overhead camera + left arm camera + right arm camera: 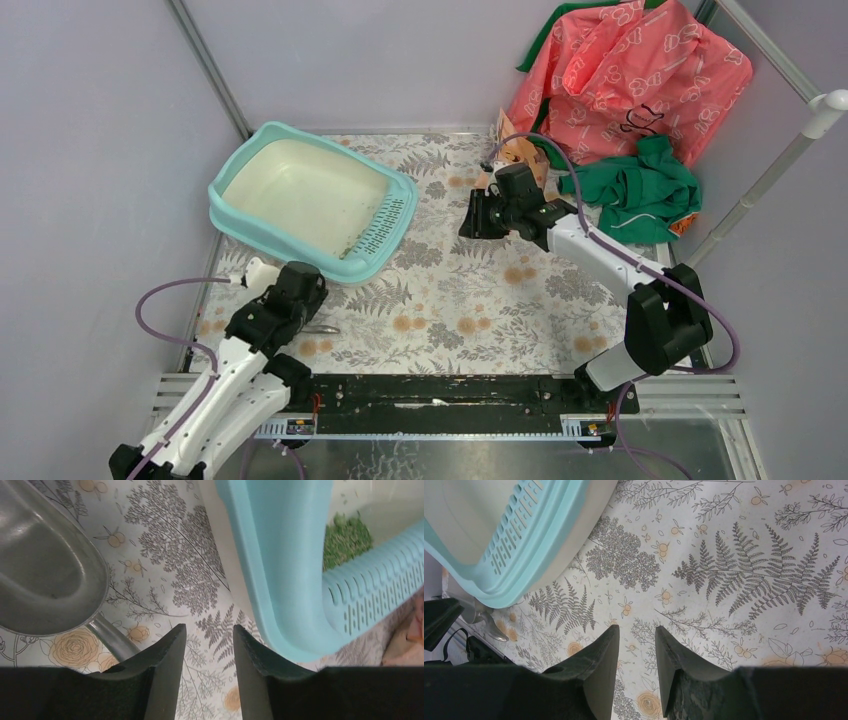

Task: Fill the litter box with clean litter
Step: Move the litter box to the center of the board.

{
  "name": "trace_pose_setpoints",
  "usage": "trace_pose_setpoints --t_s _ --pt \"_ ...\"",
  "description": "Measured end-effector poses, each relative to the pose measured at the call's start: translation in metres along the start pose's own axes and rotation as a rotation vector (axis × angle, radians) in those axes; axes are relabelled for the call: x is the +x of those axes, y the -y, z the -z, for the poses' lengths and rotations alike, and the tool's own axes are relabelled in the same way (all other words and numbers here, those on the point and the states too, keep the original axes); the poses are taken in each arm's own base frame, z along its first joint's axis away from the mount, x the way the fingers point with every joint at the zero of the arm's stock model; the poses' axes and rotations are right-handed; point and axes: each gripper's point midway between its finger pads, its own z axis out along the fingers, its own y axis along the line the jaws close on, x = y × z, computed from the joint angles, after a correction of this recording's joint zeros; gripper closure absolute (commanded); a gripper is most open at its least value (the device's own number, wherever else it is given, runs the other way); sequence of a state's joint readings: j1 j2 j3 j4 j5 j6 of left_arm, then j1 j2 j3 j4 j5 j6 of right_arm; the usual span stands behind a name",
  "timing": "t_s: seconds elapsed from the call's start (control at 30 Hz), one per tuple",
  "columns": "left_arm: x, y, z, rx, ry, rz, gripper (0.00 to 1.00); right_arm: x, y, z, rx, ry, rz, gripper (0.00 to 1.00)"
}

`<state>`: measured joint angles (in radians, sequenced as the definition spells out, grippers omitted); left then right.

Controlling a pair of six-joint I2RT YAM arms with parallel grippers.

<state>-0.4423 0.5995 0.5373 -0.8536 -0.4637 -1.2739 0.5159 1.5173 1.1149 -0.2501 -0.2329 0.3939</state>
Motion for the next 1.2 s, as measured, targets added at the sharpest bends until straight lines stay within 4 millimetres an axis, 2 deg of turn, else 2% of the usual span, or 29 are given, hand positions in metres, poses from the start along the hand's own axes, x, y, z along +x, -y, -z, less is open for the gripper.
trace_pose_setpoints --t_s 0.13,0.27,0.33,0.37,0.5,0.77,0.97,1.07,1.2 --pt "-0.006 -0.007 -0.010 -0.073 0.043 0.030 0.49 0.005 0.001 0.000 -0.001 -0.014 0.002 0.60" --pt "-0.020 -0.011 -0.023 -0.132 0.086 0.095 0.48 0.005 0.000 0.001 -0.009 -0.015 0.008 0.60" --pt "-0.025 -0.010 -0.031 -0.137 0.098 0.124 0.48 0.004 -0.001 0.003 -0.011 -0.013 0.014 0.60" --pt "-0.035 -0.015 -0.038 -0.162 0.120 0.169 0.49 0.004 -0.001 0.004 -0.011 -0.011 0.018 0.60" --pt "-0.047 -0.023 -0.058 -0.204 0.132 0.221 0.51 0.004 0.000 0.006 -0.007 -0.012 0.031 0.60" --pt "-0.039 -0.017 -0.094 -0.226 0.069 0.175 0.57 0.005 0.015 0.009 0.045 -0.018 0.011 0.60" --pt "-0.031 0.004 -0.125 -0.211 0.004 0.156 0.57 -0.018 0.050 0.015 0.151 0.041 -0.051 0.55" --pt "-0.031 0.019 -0.139 -0.181 -0.013 0.159 0.57 -0.041 0.069 0.018 0.221 0.088 -0.075 0.53" --pt "-0.032 0.039 -0.160 -0.150 -0.037 0.164 0.57 -0.077 0.088 0.015 0.281 0.134 -0.095 0.46"
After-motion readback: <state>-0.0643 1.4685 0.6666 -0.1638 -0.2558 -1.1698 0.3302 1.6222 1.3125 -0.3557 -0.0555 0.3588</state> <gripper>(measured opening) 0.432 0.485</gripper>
